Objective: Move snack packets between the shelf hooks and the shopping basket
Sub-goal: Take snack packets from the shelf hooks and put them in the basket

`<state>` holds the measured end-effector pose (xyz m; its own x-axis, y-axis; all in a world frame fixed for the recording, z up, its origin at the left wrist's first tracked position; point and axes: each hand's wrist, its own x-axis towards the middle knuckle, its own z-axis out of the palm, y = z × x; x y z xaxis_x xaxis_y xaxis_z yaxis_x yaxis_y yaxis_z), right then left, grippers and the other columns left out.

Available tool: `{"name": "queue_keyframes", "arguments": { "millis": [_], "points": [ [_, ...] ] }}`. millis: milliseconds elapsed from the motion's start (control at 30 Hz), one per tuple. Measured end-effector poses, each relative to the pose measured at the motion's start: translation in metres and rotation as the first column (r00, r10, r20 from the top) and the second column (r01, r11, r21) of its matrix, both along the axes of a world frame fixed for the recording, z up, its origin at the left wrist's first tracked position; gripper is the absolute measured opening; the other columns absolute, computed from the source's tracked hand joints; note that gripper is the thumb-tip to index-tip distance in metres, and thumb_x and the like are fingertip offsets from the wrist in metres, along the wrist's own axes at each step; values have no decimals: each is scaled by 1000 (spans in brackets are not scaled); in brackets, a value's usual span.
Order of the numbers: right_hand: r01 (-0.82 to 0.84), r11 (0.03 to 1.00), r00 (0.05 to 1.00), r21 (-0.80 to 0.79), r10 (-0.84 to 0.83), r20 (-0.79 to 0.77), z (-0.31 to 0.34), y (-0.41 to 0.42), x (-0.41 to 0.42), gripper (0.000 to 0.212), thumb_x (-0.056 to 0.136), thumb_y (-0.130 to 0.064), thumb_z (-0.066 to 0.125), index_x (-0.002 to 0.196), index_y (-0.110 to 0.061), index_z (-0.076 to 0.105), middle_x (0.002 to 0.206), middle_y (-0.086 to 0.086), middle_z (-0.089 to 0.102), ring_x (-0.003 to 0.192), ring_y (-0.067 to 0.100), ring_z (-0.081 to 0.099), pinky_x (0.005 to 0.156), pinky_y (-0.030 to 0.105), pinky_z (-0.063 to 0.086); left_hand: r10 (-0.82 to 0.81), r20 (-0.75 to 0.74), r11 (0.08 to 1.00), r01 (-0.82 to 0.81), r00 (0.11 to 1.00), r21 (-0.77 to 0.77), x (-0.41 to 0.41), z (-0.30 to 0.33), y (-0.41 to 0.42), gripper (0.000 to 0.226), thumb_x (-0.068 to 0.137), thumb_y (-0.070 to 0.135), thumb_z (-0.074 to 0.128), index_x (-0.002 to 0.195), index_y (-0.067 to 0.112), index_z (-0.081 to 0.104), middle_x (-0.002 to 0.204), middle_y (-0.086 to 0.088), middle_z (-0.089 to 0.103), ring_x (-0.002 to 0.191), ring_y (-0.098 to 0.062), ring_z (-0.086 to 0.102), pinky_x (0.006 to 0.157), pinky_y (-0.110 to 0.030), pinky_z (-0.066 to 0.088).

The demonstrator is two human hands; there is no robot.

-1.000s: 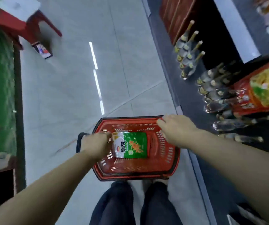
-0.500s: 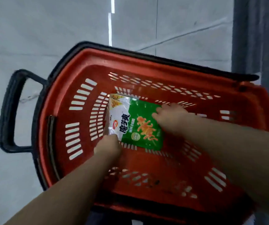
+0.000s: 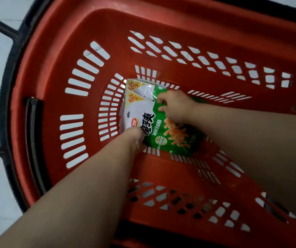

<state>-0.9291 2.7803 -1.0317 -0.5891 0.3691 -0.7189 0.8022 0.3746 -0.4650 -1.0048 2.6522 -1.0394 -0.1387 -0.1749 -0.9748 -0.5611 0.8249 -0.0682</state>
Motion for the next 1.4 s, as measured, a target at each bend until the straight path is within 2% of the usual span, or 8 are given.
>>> {"name": "queue_keyframes", "arguments": {
  "millis": [133, 433, 533, 700, 867, 1000, 1300, 1400],
  "points": [
    [182, 978, 979, -100, -190, -70, 16, 1, 14, 25, 98, -11, 47, 121, -20, 54, 109, -1, 55, 76, 6, 52, 55, 19, 35, 92, -61, 996, -92, 994, 6, -7, -4, 2, 24, 98, 1, 34, 76, 5, 43, 73, -5, 45, 69, -16, 45, 68, -28, 43],
    [581, 707, 736, -402, -668, -110, 53, -6, 72, 12, 99, -12, 46, 109, -12, 51, 120, 14, 62, 106, 23, 61, 96, 39, 48, 100, -7, 961, -94, 995, 260, -11, 18, 12, 42, 87, -3, 52, 126, 12, 48, 126, -10, 58, 112, -27, 60, 96, -38, 51],
    [666, 597, 607, -447, -782, -141, 67, -9, 85, 8, 98, -7, 45, 101, -10, 51, 97, 10, 68, 83, 23, 65, 79, 35, 53, 72, -64, 897, -37, 995, 441, -3, 38, 21, 19, 97, 1, 44, 95, 18, 51, 95, -1, 64, 84, -11, 63, 63, -17, 55],
    [734, 599, 575, -320, -799, -176, 84, -14, 104, 21, 95, -8, 52, 78, -18, 47, 68, -5, 59, 52, -7, 54, 58, 16, 45, -83, -295, 792, 243, 952, 560, -8, 66, 13, 19, 97, 18, 54, 78, 17, 52, 94, -3, 69, 91, -13, 65, 80, -24, 47],
    [752, 622, 601, -218, -783, -160, 123, -18, 115, 16, 89, -17, 62, 105, -16, 63, 98, 13, 71, 92, 28, 67, 86, 47, 53, -215, -492, 646, 501, 844, 576, -22, 126, 23, 22, 92, 10, 61, 71, 14, 58, 51, 13, 57, 53, 3, 56, 57, -12, 46],
    [794, 554, 520, -250, -832, -194, 171, -15, 118, 21, 91, -12, 60, 112, -11, 63, 86, -2, 68, 80, 12, 65, 81, 34, 55, -301, -573, 495, 638, 763, 590, -37, 184, 43, 26, 89, 10, 65, 65, 17, 59, 54, 14, 60, 53, 4, 56, 56, -9, 44],
    [858, 470, 386, -209, -857, -341, 325, 17, 130, 10, 91, -13, 61, 84, -21, 62, 58, -10, 65, 71, 21, 67, 79, 45, 57, -375, -698, 179, 787, 610, 591, -49, 333, 111, 37, 90, 23, 64, 57, 15, 50, 50, 6, 50, 49, -8, 51, 50, -20, 43],
    [875, 466, 377, -131, -826, -419, 379, 29, 135, 16, 90, -22, 62, 77, -14, 59, 67, 13, 67, 81, 41, 66, 79, 55, 54, -323, -727, 104, 787, 605, 608, -48, 384, 135, 38, 89, 23, 67, 57, 12, 49, 55, -1, 51, 61, -13, 56, 67, -36, 57]
  ]
}}
